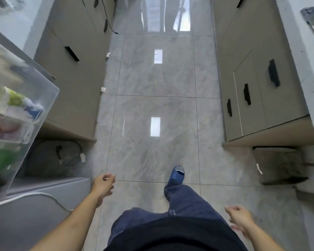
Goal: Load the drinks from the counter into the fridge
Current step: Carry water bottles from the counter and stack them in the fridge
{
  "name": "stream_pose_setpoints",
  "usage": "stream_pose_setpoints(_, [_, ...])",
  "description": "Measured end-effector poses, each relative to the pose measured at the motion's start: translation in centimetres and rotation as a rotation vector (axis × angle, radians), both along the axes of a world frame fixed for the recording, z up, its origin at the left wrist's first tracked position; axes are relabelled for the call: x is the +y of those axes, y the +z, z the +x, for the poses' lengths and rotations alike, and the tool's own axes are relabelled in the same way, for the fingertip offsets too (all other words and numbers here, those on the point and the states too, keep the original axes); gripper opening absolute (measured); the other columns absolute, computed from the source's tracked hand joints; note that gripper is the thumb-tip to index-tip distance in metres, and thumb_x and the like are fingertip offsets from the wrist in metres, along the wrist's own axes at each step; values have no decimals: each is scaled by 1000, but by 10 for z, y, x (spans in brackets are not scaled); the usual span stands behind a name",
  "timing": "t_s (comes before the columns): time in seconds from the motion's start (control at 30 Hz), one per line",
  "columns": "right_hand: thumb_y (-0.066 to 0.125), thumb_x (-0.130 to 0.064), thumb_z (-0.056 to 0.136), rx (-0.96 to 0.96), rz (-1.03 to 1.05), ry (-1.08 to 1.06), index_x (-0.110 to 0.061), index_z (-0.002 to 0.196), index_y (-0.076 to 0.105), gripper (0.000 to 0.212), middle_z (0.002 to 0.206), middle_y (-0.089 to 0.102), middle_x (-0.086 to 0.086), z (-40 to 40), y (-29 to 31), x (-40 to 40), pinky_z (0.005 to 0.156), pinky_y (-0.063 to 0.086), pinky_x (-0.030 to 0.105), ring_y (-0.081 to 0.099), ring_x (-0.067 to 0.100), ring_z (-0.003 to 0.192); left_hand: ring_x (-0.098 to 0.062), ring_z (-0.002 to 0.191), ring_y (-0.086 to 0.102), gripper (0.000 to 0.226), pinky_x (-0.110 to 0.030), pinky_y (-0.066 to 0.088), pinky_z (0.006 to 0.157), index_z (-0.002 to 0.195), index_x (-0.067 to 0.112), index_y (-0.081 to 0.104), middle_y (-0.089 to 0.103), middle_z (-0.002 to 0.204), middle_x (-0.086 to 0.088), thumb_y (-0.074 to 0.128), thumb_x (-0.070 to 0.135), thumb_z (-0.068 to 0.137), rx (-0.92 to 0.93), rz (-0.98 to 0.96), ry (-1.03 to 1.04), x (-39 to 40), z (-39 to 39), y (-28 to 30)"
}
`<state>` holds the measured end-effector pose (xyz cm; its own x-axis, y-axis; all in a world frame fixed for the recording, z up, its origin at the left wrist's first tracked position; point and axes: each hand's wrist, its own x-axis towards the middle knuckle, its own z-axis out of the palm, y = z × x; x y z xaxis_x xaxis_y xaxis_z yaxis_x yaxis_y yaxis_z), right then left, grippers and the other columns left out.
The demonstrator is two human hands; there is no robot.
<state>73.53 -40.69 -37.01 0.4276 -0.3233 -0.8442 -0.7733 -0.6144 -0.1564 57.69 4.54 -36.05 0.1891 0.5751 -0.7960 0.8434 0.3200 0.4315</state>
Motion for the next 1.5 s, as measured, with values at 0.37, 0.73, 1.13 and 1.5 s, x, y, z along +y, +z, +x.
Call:
stream_pose_setpoints(0.37, [64, -25, 93, -202, 266, 290, -12, 99, 61, 15, 88, 61, 7, 272, 40, 206, 66, 51, 34, 57, 23, 79, -27, 88, 59, 13, -39, 51, 78, 103, 11, 61, 65, 104, -12, 55, 22, 101, 49, 2, 212, 13, 96, 6])
stream_pose_setpoints(0.73, [65, -26, 93, -162, 172, 552, -9, 93, 64, 17, 77, 59, 8, 397, 45, 345, 60, 49, 32, 54, 23, 70, -30, 82, 59, 16, -37, 51, 75, 86, 11, 63, 66, 92, -14, 55, 18, 98, 91, -68, 447, 110, 200, -11])
stream_pose_setpoints(1.13, [69, -25, 91, -115, 145, 861, -8, 87, 62, 18, 70, 56, 10, 516, 43, 533, 54, 44, 28, 50, 24, 67, -19, 75, 58, 15, -27, 51, 62, 98, 16, 65, 65, 88, -6, 58, 29, 97, -166, -8, 699, 266, 322, 29])
stream_pose_setpoints(1.5, [70, -15, 88, -99, 295, 1255, -8, 76, 61, 17, 47, 49, 2, 615, 36, 768, 54, 39, 30, 45, 21, 50, -19, 70, 60, 14, -30, 51, 58, 96, 14, 66, 68, 88, -9, 57, 25, 97, -116, 170, 1117, 317, 378, 60])
